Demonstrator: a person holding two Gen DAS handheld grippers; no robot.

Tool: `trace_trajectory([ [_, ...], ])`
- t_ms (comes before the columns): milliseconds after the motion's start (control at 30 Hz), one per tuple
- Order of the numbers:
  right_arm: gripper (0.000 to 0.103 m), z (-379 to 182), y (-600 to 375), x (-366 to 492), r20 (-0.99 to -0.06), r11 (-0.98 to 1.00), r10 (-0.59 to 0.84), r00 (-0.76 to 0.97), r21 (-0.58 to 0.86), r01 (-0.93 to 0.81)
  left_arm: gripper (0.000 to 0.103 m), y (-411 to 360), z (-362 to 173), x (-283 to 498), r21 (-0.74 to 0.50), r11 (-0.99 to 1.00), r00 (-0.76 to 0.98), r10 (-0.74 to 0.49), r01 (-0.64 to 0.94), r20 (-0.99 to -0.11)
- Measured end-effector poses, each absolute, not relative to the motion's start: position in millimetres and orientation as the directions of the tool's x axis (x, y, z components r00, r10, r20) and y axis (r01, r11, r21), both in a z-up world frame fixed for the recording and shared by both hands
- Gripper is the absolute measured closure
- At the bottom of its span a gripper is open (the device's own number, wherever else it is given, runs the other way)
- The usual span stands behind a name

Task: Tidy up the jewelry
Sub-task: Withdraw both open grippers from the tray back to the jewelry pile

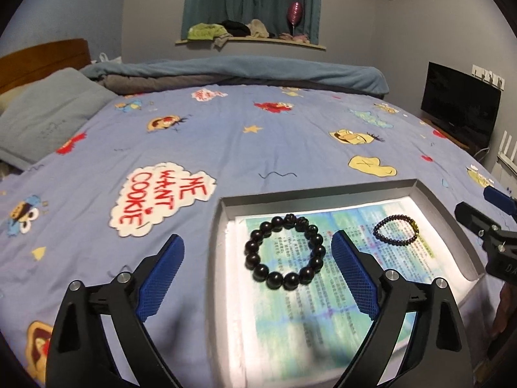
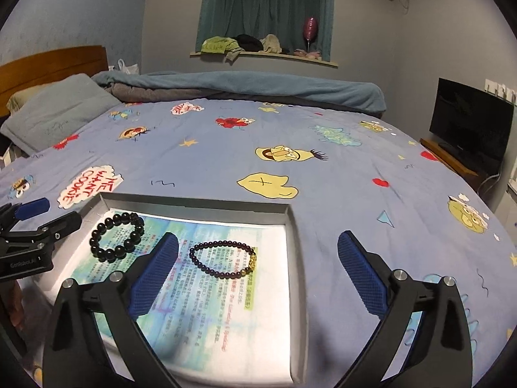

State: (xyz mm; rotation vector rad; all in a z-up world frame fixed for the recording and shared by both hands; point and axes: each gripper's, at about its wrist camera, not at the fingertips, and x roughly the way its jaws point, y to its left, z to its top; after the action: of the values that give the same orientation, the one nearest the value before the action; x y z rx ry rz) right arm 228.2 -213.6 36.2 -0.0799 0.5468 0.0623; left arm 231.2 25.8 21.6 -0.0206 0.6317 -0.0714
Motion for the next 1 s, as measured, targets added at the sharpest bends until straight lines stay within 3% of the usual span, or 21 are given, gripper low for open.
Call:
trace_trajectory([
  [500,0.006,70.9,-219.6,158.2,-0.447,0.995,0.051,0.893,-0.055,-0.084,0.009,24.1,39.7,152.6,0.007,0.996,0.835,-0.07,0.088,-0.545],
  [800,0.006,57.1,-216.2,120.9,-0.448,0.993,0.083,0.89,-0.037,-0.112,0.009,27.0,25.1,108.8,0.026,0.994,0.829,-0.075,0.107,-0.554],
  [1000,0.006,44.9,-214.6,102.5,-0.453,0.992,0.086,0.888,-0.044,-0.119,0.009,35.7,13.4,91.6,-0.024,0.994,0.813,-0.103,0.109,-0.573],
])
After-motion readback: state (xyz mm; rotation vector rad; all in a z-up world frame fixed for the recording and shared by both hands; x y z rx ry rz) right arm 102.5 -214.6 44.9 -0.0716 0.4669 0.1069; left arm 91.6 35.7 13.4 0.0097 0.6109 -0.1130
